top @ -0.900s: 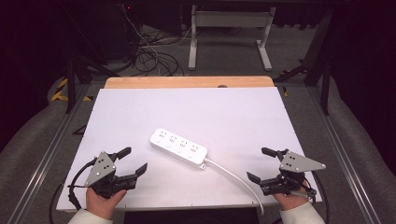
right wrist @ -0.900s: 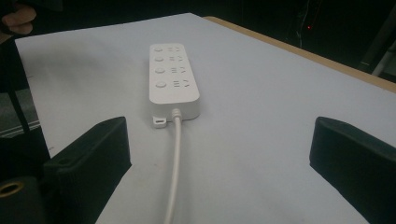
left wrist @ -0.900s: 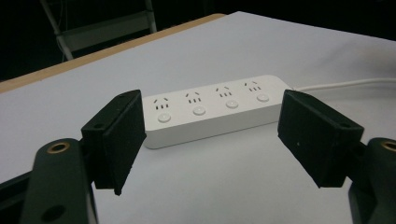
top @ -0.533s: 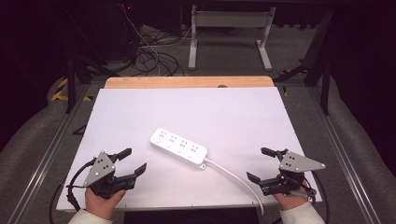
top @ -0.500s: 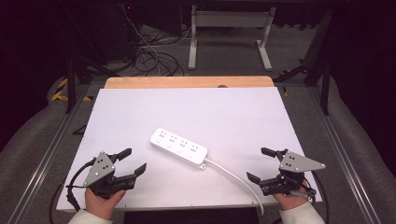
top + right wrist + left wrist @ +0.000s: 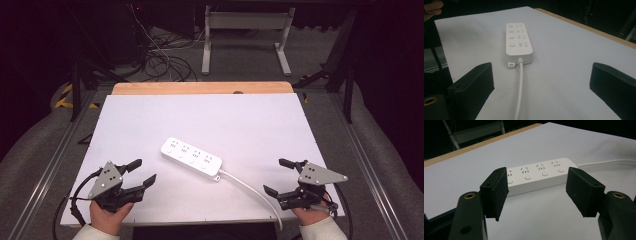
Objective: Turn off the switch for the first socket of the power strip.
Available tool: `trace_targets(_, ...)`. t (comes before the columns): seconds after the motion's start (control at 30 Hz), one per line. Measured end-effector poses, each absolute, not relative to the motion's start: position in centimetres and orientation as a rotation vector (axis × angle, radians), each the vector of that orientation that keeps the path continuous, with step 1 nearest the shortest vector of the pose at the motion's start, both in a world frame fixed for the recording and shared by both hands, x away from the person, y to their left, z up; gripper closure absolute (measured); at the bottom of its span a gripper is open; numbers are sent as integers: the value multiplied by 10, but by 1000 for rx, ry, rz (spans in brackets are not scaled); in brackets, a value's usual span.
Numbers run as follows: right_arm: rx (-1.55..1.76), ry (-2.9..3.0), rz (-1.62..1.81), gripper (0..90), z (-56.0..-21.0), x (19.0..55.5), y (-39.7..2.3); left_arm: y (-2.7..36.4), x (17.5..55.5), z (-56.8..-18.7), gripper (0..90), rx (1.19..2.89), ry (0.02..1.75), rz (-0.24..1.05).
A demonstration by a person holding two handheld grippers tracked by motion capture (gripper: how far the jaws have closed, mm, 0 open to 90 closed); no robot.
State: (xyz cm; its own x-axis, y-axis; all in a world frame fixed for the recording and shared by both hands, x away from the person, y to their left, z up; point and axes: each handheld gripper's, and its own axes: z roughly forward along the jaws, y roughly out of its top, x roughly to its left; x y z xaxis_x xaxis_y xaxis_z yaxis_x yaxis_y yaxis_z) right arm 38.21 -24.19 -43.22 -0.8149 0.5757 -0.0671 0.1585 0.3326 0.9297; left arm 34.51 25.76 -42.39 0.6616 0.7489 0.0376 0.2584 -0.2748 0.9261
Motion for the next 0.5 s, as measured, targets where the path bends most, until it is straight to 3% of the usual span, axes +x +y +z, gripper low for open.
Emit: trace_targets(0.5,643,2231,1481,56,-433,383,-240,244,357,-411,386,1856,798,572)
